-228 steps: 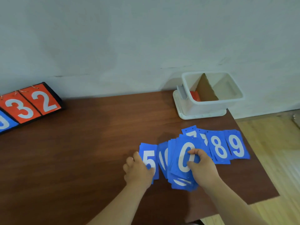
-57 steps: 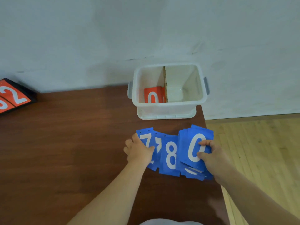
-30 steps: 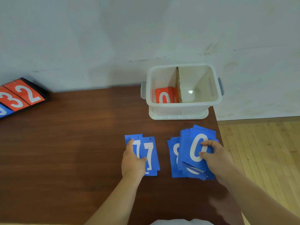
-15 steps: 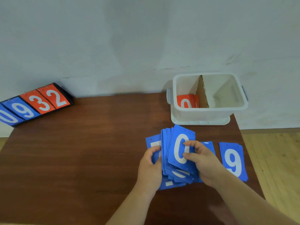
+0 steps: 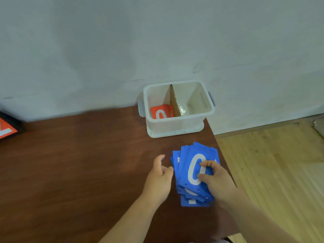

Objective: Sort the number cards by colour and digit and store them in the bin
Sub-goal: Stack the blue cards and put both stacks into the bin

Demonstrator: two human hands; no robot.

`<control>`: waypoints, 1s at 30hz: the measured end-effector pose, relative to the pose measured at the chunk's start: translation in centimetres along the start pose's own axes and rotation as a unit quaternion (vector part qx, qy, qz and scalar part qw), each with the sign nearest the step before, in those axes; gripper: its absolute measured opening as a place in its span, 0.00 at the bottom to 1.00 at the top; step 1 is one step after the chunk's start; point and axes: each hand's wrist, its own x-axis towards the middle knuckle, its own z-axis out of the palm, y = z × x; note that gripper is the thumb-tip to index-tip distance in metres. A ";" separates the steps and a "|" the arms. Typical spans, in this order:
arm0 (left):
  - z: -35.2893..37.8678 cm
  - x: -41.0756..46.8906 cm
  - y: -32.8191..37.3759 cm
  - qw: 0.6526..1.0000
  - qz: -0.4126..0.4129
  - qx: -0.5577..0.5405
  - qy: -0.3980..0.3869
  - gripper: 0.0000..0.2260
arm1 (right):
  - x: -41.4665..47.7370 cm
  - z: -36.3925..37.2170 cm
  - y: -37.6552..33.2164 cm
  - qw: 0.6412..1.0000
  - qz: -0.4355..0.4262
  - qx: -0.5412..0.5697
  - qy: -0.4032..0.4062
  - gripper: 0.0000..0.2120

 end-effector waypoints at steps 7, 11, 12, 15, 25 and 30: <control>9.1 4.5 0.5 0.968 -0.128 0.201 0.085 0.42 | 3.0 -9.2 2.2 0.997 0.016 -0.013 0.070 0.16; 12.4 5.3 0.5 0.941 -0.169 0.263 0.133 0.43 | 5.2 -13.0 3.1 0.998 0.013 -0.010 0.055 0.15; 12.7 5.4 0.4 0.942 -0.172 0.248 0.146 0.42 | 5.7 -13.7 3.3 0.999 0.013 -0.011 0.049 0.15; 13.0 5.2 0.3 0.949 -0.186 0.186 0.172 0.41 | 7.0 -14.6 3.5 0.999 0.021 -0.002 0.024 0.15; 10.6 2.7 -1.0 0.957 -0.148 0.121 0.219 0.26 | 8.5 -13.2 2.3 0.999 0.020 -0.010 -0.038 0.16; 8.8 3.0 0.0 0.966 -0.124 0.101 0.205 0.24 | 8.4 -11.9 1.8 0.999 0.019 -0.012 -0.039 0.16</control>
